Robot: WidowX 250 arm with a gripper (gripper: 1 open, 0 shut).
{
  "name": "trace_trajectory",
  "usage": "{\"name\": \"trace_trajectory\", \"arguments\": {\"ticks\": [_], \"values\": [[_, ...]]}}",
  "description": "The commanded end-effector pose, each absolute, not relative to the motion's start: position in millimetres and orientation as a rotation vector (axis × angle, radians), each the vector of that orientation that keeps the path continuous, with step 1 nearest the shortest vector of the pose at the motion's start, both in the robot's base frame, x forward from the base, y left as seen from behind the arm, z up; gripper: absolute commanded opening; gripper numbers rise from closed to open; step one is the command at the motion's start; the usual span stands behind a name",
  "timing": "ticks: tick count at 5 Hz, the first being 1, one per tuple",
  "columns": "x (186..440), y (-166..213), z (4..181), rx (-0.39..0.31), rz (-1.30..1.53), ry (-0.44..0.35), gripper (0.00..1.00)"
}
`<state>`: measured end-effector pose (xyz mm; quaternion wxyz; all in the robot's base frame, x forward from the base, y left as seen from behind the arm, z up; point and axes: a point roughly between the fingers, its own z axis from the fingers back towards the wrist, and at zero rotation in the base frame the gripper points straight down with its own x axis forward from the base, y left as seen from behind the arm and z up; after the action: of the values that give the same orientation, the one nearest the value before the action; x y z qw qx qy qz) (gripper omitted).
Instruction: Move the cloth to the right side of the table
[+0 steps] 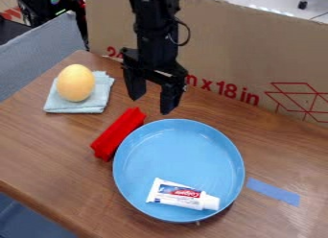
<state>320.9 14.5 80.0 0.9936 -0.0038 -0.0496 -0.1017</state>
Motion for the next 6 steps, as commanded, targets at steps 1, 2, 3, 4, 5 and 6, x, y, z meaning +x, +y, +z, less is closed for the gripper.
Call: {"name": "trace_trajectory", "arguments": {"ticks": [1, 2, 3, 4, 5, 6], "values": [[318, 9, 63.3, -0.007, -0.197, -0.125, 1.00], [329, 13, 49.6, -0.036, -0.180, -0.126, 1.00], [313, 14, 28.4, -0.050, -0.150, -0.115, 1.00], [310, 21, 3.7, -0.048, -0.130, -0.104, 1.00], [300, 19, -12.1, -0.059, -0.117, -0.115, 1.00], [303, 25, -24.2, -0.052, -0.122, -0.119, 1.00]]}}
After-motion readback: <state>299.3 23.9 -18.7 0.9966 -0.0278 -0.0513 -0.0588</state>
